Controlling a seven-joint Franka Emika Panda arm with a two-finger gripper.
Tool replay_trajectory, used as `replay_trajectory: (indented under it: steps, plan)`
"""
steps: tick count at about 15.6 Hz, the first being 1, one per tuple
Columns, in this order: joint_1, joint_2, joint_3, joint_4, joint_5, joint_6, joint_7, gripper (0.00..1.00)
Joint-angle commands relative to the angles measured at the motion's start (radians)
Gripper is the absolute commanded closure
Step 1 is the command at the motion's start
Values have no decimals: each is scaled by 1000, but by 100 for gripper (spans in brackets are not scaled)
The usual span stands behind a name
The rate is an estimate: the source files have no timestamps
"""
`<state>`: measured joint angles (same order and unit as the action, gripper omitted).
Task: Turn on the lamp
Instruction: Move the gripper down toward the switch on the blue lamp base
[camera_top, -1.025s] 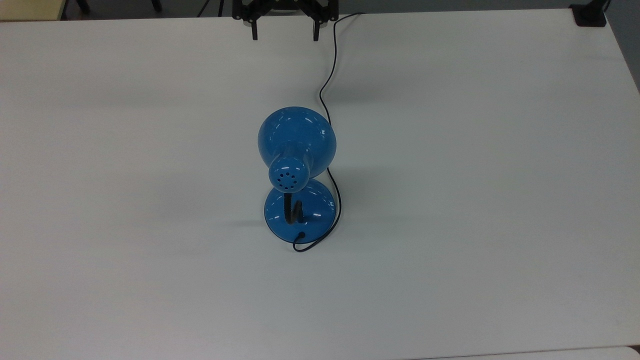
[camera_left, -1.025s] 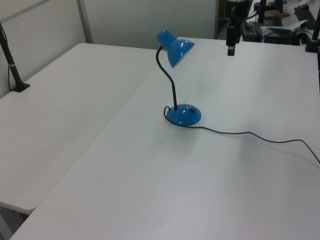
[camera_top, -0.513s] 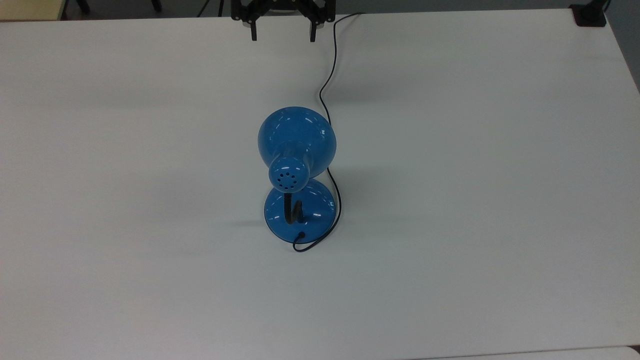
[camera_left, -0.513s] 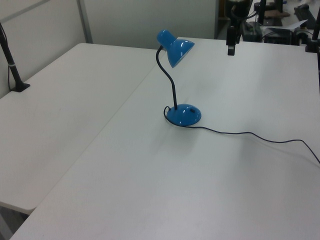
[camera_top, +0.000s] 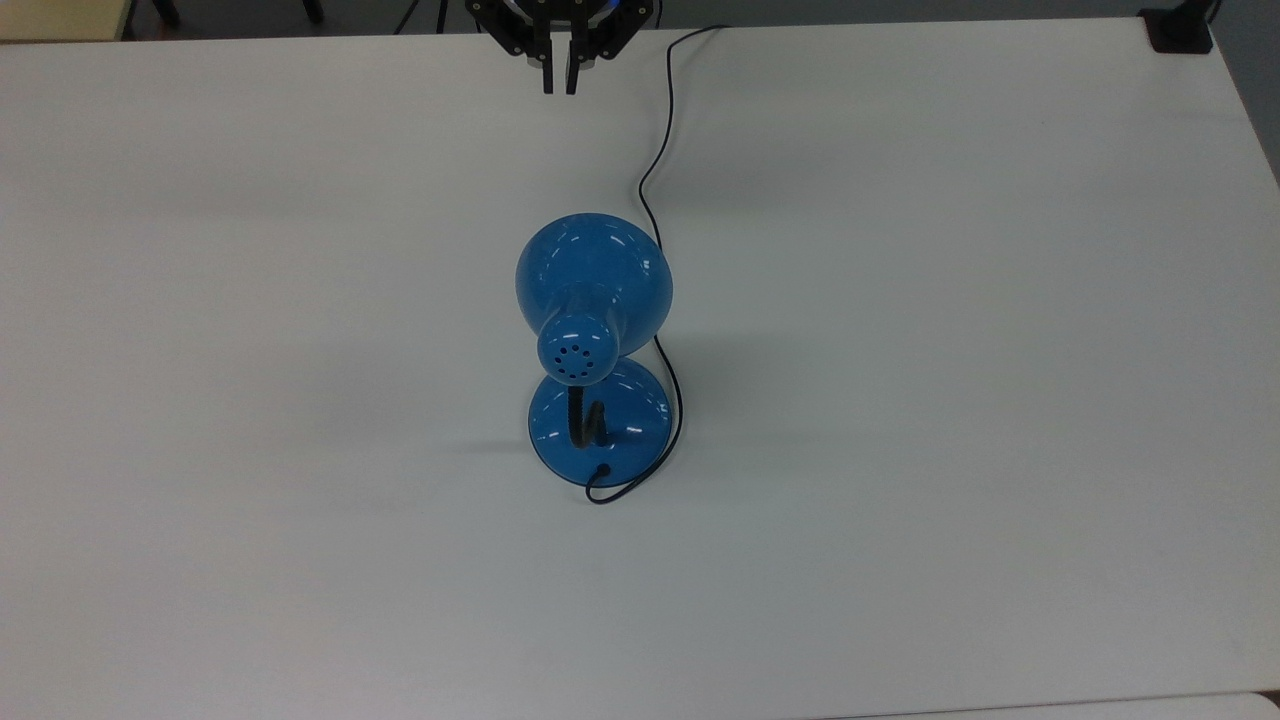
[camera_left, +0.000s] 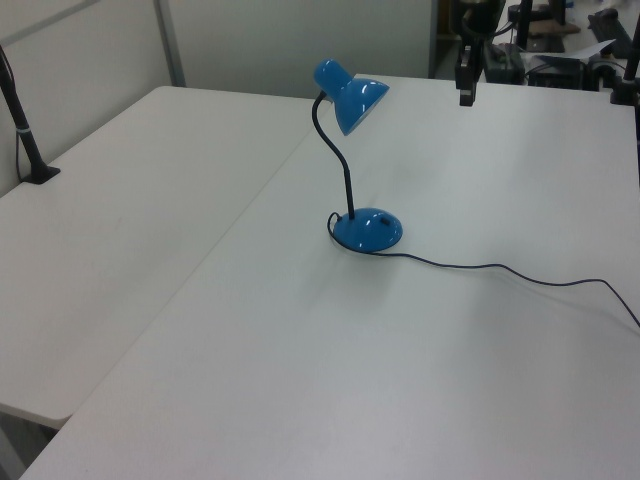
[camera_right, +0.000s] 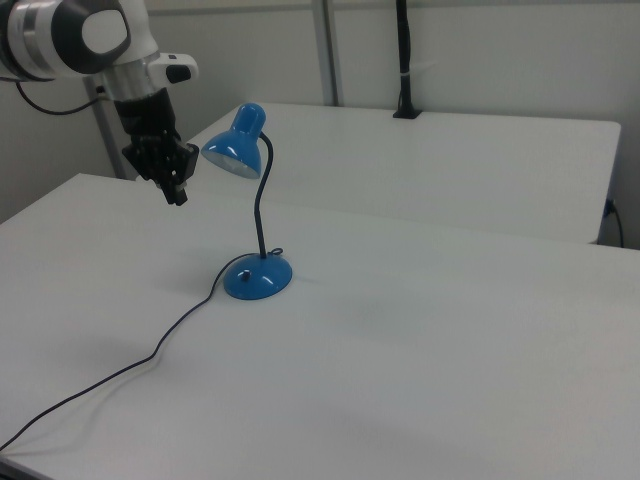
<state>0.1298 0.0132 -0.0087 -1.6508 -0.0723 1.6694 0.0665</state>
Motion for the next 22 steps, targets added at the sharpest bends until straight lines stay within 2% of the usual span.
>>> replay_trajectory:
  steps: [1, 4, 10, 18, 22]
  plan:
    - [-1, 5, -5, 14, 11, -16, -24, 89]
    - [-1, 7, -5, 10, 16, -7, -34, 100]
    - [-13, 36, -4, -38, 17, 105, -27, 100]
    - [-13, 22, -2, -367, 17, 545, -10, 100]
    - [-13, 27, -2, -493, 16, 801, 84, 100]
